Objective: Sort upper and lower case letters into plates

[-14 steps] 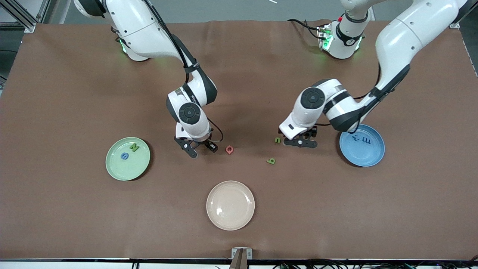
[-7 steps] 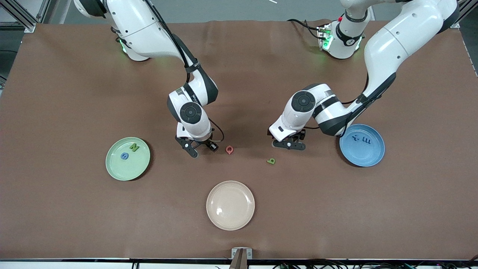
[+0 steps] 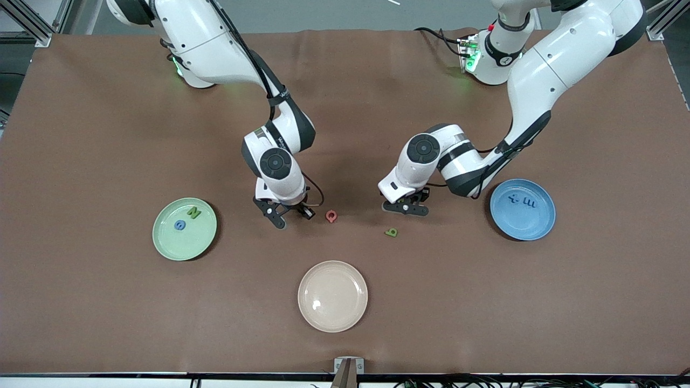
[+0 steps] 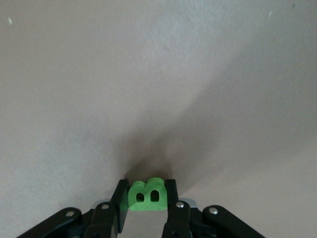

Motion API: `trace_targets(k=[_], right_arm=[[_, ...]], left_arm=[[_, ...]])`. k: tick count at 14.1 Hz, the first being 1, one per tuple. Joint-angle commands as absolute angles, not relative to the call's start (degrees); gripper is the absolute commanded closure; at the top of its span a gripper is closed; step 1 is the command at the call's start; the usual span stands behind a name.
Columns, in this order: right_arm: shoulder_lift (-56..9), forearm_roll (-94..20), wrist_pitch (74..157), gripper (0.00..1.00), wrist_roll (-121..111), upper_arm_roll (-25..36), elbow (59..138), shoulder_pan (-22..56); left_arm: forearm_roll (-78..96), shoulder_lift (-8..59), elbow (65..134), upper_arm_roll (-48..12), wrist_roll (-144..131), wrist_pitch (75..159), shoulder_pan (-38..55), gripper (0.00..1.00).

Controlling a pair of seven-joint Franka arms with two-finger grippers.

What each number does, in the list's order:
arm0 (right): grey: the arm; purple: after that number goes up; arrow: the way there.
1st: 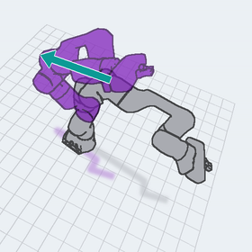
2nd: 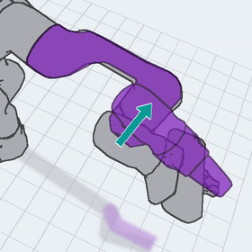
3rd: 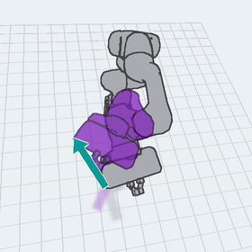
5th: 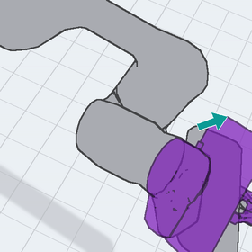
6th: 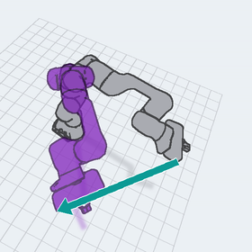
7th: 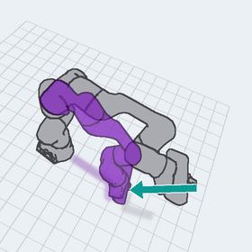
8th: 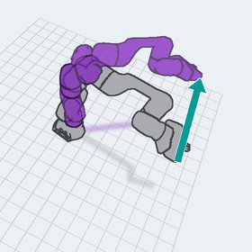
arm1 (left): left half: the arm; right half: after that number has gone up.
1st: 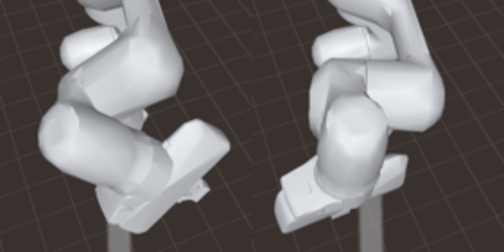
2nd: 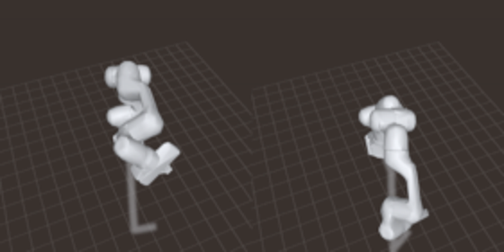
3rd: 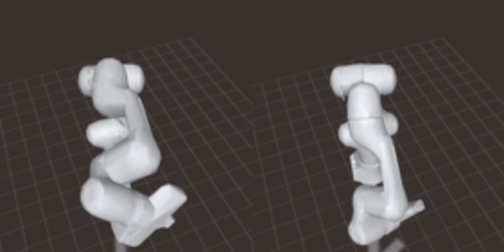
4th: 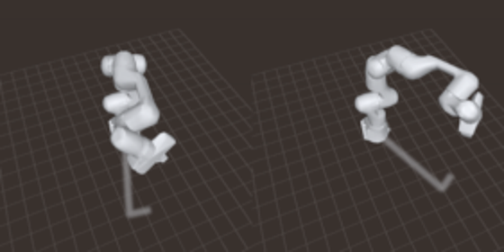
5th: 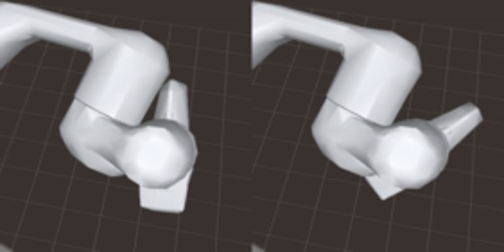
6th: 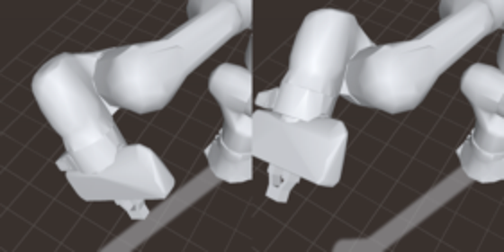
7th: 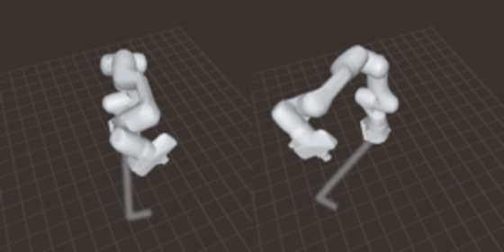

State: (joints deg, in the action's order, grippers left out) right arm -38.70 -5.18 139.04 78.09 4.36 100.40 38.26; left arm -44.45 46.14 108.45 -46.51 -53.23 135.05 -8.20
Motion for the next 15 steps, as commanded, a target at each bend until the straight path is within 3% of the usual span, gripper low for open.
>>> trace_targets(k=[1,4,8,12,15], right_arm=[[-37.19,-3.96,134.76,1.00,74.47,4.04,99.32,34.55],[-33.32,-3.96,127.63,1.00,63.67,4.04,99.49,28.58],[-31.21,-3.96,125.25,1.00,49.34,4.04,99.93,20.32],[-30.59,-3.96,124.19,0.99,39.04,4.04,100.37,13.55],[-30.50,-3.87,125.77,0.99,32.27,4.04,103.35,9.42]], left_arm=[[-43.68,47.72,106.18,-45.27,-53.00,135.53,-6.60,0.37],[-43.68,47.72,105.91,-43.86,-53.09,135.53,-5.27,0.46],[-43.59,47.64,106.17,-43.77,-53.17,135.53,-5.36,0.61],[-43.51,47.20,106.26,-43.77,-54.05,135.44,-5.80,0.85],[-43.51,45.71,106.35,-43.86,-54.93,133.52,-6.50,0.88]])
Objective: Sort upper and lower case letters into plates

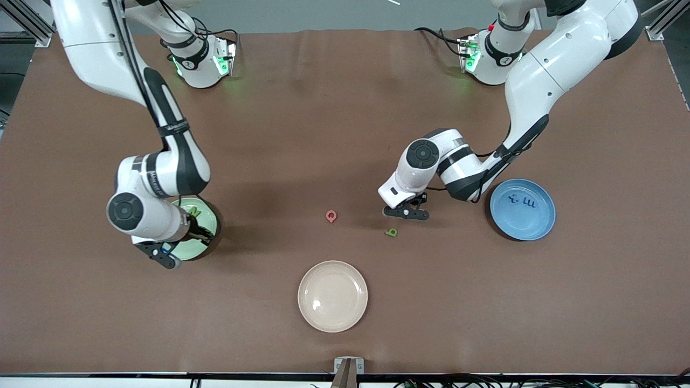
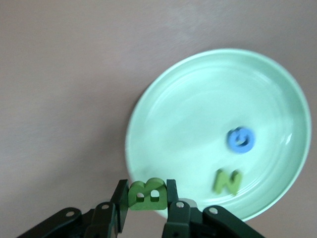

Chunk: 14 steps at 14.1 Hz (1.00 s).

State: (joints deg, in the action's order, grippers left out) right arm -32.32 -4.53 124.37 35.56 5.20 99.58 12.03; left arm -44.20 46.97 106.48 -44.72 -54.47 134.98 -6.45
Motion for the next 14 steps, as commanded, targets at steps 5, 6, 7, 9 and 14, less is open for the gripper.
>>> trace_targets(k=[5,6,7,9,14], right_arm=[[-30.23,-4.04,136.38,0.99,30.32,3.96,111.08,7.91],[-30.32,-4.13,138.58,0.99,30.32,3.87,112.05,8.00],[-30.41,-4.22,139.21,0.99,30.41,3.87,112.50,8.00],[-30.41,-4.57,139.13,0.99,30.50,3.78,112.59,8.35],[-30.50,-4.66,138.69,0.98,30.76,3.43,113.73,8.88]], left_arm=[[-43.51,42.36,106.96,-54.54,-52.66,122.54,-20.25,0.90],[-43.51,42.36,107.75,-57.89,-50.82,120.95,-24.65,0.90],[-43.51,42.28,108.80,-61.40,-48.10,119.11,-29.66,0.90],[-43.68,42.36,111.87,-66.68,-42.83,117.08,-39.41,0.90],[-50.43,42.89,117.94,-68.47,-31.13,117.86,-54.82,0.90]])
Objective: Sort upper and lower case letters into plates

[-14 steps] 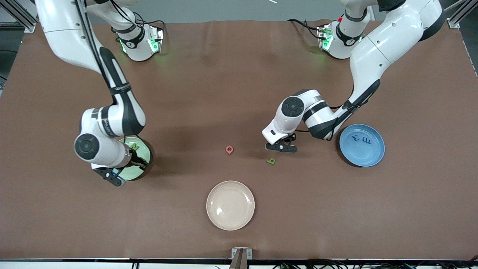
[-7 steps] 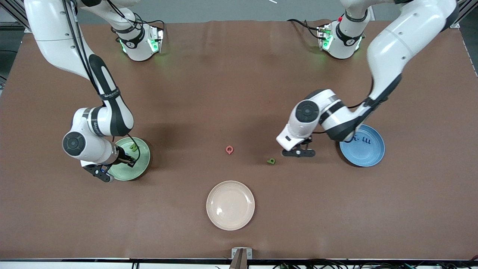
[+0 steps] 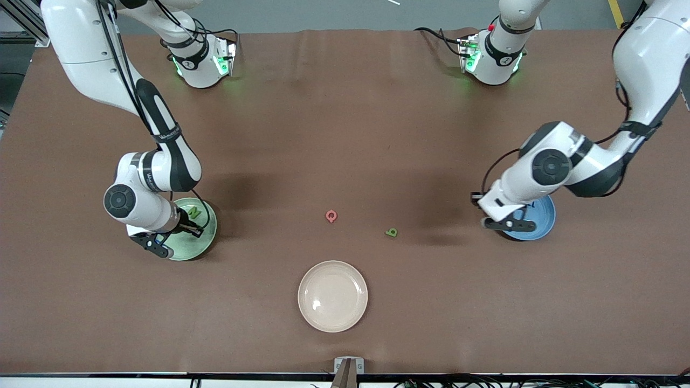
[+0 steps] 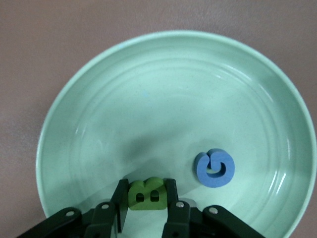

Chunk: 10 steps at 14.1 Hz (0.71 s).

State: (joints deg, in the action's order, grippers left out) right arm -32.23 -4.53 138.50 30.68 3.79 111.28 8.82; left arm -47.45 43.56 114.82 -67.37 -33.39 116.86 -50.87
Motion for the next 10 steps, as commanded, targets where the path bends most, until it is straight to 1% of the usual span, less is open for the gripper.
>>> trace_targets(k=[1,4,5,7,10], right_arm=[[-30.50,-4.66,138.60,0.98,31.02,3.34,113.73,9.14],[-30.50,-4.66,138.60,0.96,31.11,3.34,113.91,9.84],[-30.50,-4.66,138.52,0.94,31.20,3.34,113.99,9.84],[-30.24,-4.66,137.56,0.93,31.11,3.25,113.73,9.76],[-29.88,-4.75,135.97,0.93,31.20,3.25,113.29,9.84]], left_arm=[[-52.10,43.06,118.82,-68.29,-29.90,118.47,-56.58,0.90],[-55.27,44.64,119.09,-66.81,-26.11,121.98,-59.67,0.90],[-56.59,44.65,119.00,-64.62,-25.84,123.91,-59.68,0.90],[-58.09,45.26,118.74,-62.33,-24.97,126.90,-59.24,0.90],[-59.06,45.53,118.56,-60.13,-24.61,127.79,-58.28,0.90]])
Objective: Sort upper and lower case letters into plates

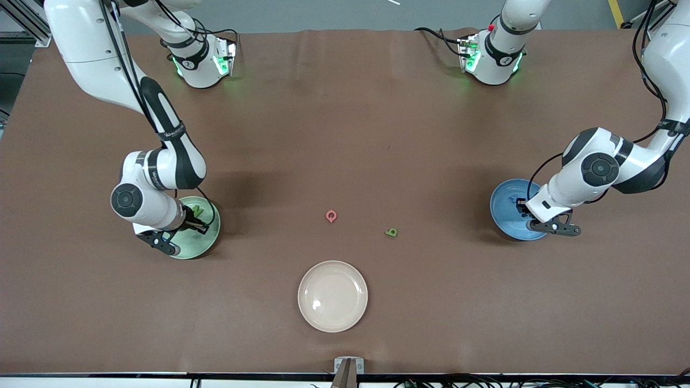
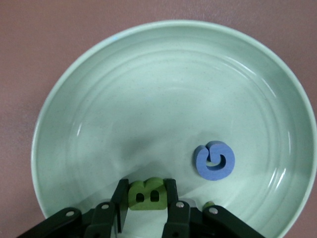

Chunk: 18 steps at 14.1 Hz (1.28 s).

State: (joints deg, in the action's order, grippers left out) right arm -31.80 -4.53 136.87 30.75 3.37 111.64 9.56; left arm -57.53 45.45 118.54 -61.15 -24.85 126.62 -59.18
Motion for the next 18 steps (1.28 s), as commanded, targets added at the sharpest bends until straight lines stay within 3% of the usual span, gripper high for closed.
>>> trace_targets(k=[1,8,9,10,14,15,16,17,18], right_arm=[[-29.88,-4.75,135.97,0.93,31.29,3.16,113.20,9.84],[-29.97,-4.75,133.68,0.93,35.60,2.55,111.53,11.60],[-29.97,-4.75,133.68,0.93,35.51,2.55,111.53,11.60],[-29.97,-4.75,133.59,0.85,35.51,2.55,111.45,11.51],[-29.88,-4.75,133.51,0.85,34.72,2.64,111.53,10.99],[-29.97,-4.75,133.59,0.85,34.72,2.64,111.53,10.99],[-29.97,-4.75,133.68,0.84,34.72,2.64,111.53,10.99],[-29.97,-4.75,133.59,0.72,34.72,2.64,111.53,10.99],[-29.88,-4.75,133.59,0.32,34.72,2.64,111.53,10.99]], left_arm=[[-59.67,45.70,118.48,-59.25,-24.70,128.49,-57.84,0.90],[-60.29,46.05,118.39,-56.87,-24.70,130.43,-56.25,0.89],[-60.29,46.05,118.39,-56.87,-24.70,130.43,-56.16,0.89],[-60.29,46.05,118.39,-56.87,-24.70,130.52,-56.16,0.89],[-60.29,46.14,118.39,-56.16,-24.70,131.22,-56.08,0.87],[-60.29,46.06,118.30,-56.16,-24.70,131.22,-55.90,0.82],[-60.29,45.71,118.30,-56.25,-24.70,131.22,-55.99,0.71],[-60.21,45.27,118.39,-56.51,-24.78,131.13,-55.99,0.40],[-60.21,45.09,118.39,-57.56,-24.96,130.87,-55.99,0.22]])
